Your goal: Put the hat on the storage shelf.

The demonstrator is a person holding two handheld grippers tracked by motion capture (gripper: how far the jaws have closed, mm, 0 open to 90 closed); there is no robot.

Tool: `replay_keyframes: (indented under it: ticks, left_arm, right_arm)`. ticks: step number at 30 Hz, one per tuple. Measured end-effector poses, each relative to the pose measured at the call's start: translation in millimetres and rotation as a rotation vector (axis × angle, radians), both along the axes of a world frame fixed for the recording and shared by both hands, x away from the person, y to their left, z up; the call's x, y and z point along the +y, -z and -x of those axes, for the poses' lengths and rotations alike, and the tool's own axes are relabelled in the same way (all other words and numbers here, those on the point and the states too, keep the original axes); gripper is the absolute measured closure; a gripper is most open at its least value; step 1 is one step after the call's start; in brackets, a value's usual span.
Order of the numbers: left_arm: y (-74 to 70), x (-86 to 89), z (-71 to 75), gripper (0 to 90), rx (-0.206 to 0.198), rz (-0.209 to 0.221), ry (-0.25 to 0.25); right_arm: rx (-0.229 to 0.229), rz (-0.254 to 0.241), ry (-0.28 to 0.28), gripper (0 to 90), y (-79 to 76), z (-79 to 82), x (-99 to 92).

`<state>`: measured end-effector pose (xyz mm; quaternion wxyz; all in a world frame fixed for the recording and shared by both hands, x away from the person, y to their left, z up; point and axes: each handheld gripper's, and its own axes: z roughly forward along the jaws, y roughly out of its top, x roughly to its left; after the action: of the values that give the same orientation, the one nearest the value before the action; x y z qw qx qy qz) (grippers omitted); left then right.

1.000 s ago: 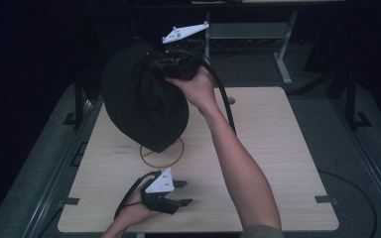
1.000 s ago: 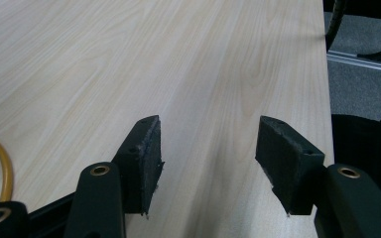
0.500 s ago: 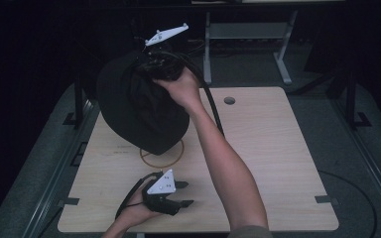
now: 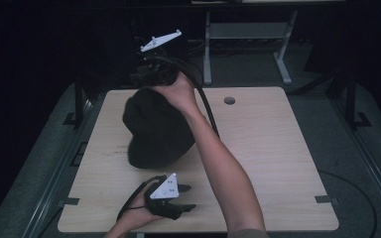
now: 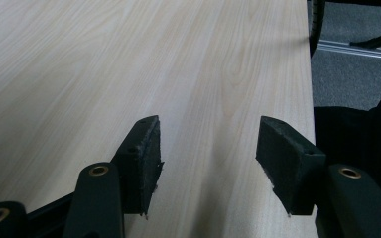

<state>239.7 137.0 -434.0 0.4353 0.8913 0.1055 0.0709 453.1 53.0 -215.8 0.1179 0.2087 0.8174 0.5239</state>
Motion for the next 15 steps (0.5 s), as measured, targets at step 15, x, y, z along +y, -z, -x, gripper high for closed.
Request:
replay_keyframes:
  ticks: [15]
  left_arm:
    - [-1.7, 2.8, 0.9, 40.1, 0.005, 0.027, -0.011]
  right_arm:
    - [0.005, -0.129, 0.032, 47.8, 6.7, 30.0, -76.6]
